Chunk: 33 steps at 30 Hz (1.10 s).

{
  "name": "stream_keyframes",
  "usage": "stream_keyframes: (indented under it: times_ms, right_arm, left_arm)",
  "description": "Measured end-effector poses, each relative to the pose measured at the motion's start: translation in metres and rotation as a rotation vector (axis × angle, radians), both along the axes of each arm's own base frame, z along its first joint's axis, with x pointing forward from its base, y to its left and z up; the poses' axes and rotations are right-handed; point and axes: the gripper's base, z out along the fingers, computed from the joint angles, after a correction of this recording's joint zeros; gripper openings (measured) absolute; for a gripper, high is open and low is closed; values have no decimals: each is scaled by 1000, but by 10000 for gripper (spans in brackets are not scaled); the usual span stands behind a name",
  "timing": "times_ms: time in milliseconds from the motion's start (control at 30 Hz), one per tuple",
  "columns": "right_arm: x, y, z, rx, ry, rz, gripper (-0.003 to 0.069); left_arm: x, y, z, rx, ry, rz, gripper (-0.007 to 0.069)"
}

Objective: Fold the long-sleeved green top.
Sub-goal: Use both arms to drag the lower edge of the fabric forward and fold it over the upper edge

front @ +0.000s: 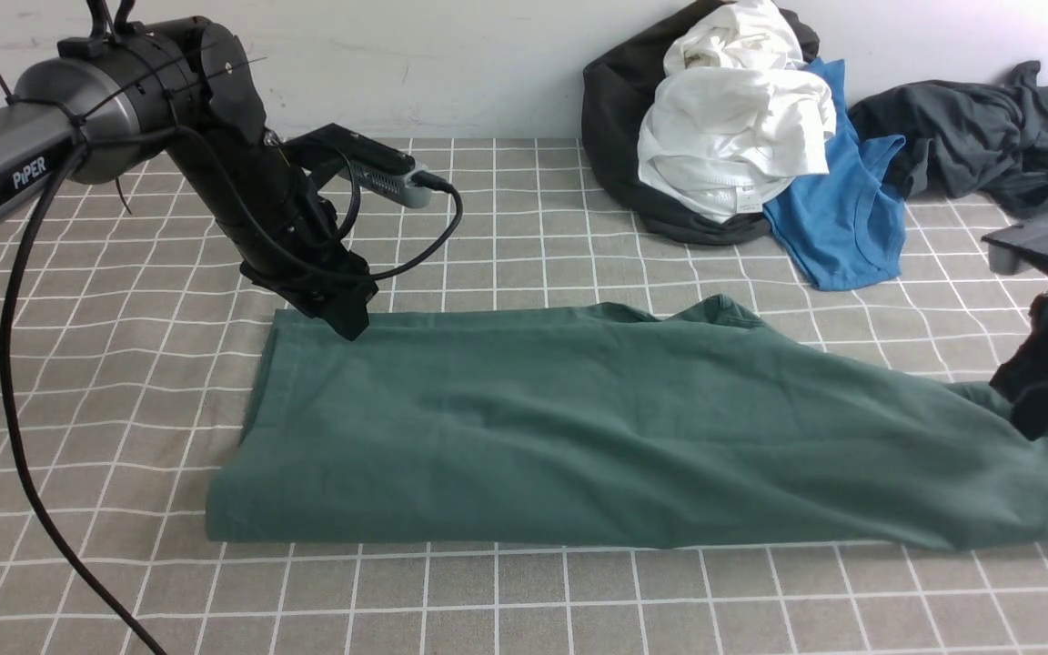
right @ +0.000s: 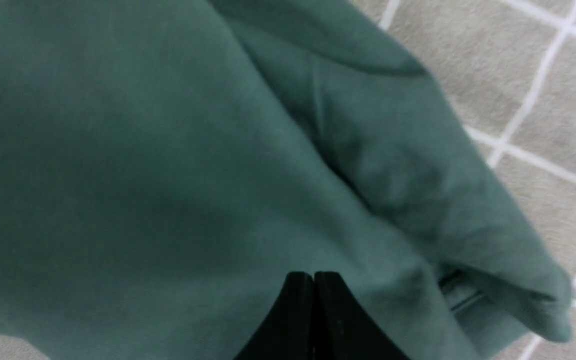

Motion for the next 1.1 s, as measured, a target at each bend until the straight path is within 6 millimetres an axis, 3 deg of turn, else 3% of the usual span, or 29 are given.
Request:
stream_keyframes:
  times_ms: [167,367,533,633,733,967,1100]
  right_arm:
    - [3,-2,-9,23,-9,28,85]
    - [14,-6,-15,-8,-108,41,331]
    - [15,-6,-30,-6,-83,62,400]
    - [15,-6,-30,-2,-76,83,385]
    - [14,-5,-30,2,-60,95,302]
    - [11,-5,-22,2,-59,99,9]
    - [9,-5,-7,-10,-88,104,-3]
  left_arm:
    - [0,0,0,0,0,0,363]
    - [0,0,0,0,0,0,363]
    - [0,0,0,0,0,0,363]
    - [0,0,0,1,0,0,363]
    - [0,0,0,1,0,0,363]
    - [0,0,0,1,0,-1,333]
    - [0,0,0,1,0,-1,294]
